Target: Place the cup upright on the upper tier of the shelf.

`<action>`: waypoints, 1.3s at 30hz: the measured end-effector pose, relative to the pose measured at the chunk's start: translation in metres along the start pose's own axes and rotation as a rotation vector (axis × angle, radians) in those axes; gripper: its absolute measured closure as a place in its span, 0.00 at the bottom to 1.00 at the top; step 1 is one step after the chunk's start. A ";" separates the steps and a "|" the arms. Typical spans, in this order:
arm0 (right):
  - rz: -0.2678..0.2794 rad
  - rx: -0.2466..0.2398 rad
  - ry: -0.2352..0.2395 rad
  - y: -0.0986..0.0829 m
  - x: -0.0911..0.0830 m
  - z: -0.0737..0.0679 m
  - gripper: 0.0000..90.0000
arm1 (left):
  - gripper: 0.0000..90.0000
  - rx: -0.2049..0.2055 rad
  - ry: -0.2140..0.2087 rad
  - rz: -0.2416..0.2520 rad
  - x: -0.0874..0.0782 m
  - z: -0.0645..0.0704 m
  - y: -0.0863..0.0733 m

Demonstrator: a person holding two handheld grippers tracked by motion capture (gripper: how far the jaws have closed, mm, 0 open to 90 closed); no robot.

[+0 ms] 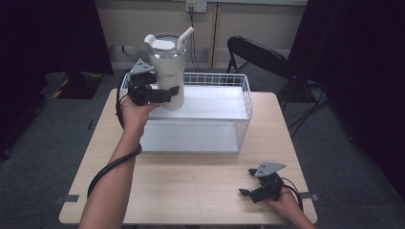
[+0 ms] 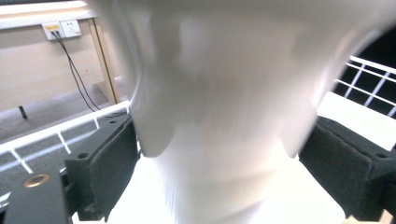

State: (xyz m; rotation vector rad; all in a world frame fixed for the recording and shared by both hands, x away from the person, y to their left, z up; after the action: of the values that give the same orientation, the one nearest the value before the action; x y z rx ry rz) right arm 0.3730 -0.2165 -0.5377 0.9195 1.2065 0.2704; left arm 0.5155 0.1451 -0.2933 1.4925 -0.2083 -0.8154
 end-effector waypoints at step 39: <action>0.001 -0.001 0.000 0.000 0.000 0.000 0.14 | 0.18 0.004 -0.027 -0.019 -0.088 -0.002 -0.044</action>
State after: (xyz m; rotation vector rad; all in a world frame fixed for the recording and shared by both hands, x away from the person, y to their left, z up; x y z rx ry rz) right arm 0.3733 -0.2165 -0.5378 0.9189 1.2055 0.2717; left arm 0.4374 0.2040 -0.3028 1.4894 -0.2162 -0.8518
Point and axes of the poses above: each handheld gripper's, and its own axes: x roughly forward along the jaws, y roughly out of its top, z roughly to its right, the point moved 5 cm from there along x, roughly forward along the jaws, and after that the axes turned 5 degrees about -x, right-handed, at the moved point
